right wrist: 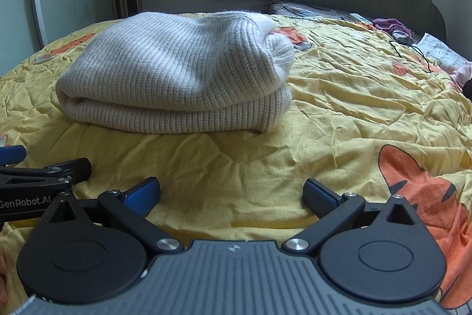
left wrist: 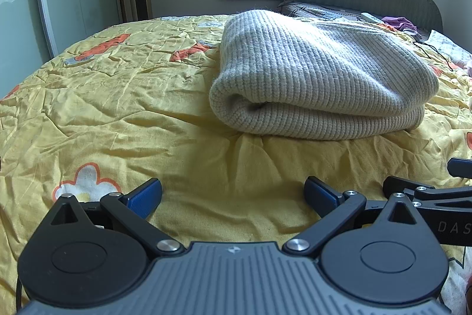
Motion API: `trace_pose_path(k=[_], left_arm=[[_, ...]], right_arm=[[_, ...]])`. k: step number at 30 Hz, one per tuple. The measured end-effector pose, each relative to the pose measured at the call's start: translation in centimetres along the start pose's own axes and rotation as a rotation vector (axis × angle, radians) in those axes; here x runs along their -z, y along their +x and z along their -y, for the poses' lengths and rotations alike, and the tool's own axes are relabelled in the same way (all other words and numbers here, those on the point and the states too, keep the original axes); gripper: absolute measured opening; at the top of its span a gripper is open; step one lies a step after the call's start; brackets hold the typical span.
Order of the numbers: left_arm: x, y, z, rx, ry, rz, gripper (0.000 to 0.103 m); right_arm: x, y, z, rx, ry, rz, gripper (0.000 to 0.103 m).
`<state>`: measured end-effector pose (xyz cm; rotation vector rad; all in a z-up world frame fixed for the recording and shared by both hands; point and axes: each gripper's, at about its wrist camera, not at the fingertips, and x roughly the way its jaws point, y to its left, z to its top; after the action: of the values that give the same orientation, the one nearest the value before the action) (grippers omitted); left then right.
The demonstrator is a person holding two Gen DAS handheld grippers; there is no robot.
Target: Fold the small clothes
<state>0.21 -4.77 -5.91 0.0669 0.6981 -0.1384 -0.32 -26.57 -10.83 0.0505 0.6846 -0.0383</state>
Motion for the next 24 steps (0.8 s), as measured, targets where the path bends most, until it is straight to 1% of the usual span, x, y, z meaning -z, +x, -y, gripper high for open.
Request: trace_pose_path(k=[8, 11, 13, 16, 17, 19, 24], left_arm=[[0.0, -0.1, -0.1, -0.001, -0.009, 0.002, 0.103], [0.0, -0.2, -0.9, -0.045, -0.074, 0.009, 0.103], [0.0, -0.2, -1.3, -0.047, -0.104, 0.014, 0.103], [-0.1, 0.0, -0.4, -0.077, -0.053, 0.000, 0.103], [-0.1, -0.1, -0.3, -0.075, -0.046, 0.001, 0.103], [-0.1, -0.1, -0.6, -0.064, -0.060, 0.000, 0.103], [-0.1, -0.1, -0.7, -0.066, -0.057, -0.001, 0.103]], right_arm=[[0.0, 0.1, 0.0, -0.005, 0.001, -0.001, 0.103], [0.0, 0.1, 0.0, -0.005, 0.001, -0.001, 0.103], [0.0, 0.1, 0.0, -0.005, 0.002, -0.001, 0.103], [0.0, 0.1, 0.0, -0.005, 0.001, -0.001, 0.103], [0.0, 0.1, 0.0, -0.005, 0.002, -0.001, 0.103], [0.0, 0.1, 0.0, -0.005, 0.002, -0.001, 0.103], [0.0, 0.1, 0.0, -0.005, 0.002, -0.001, 0.103]])
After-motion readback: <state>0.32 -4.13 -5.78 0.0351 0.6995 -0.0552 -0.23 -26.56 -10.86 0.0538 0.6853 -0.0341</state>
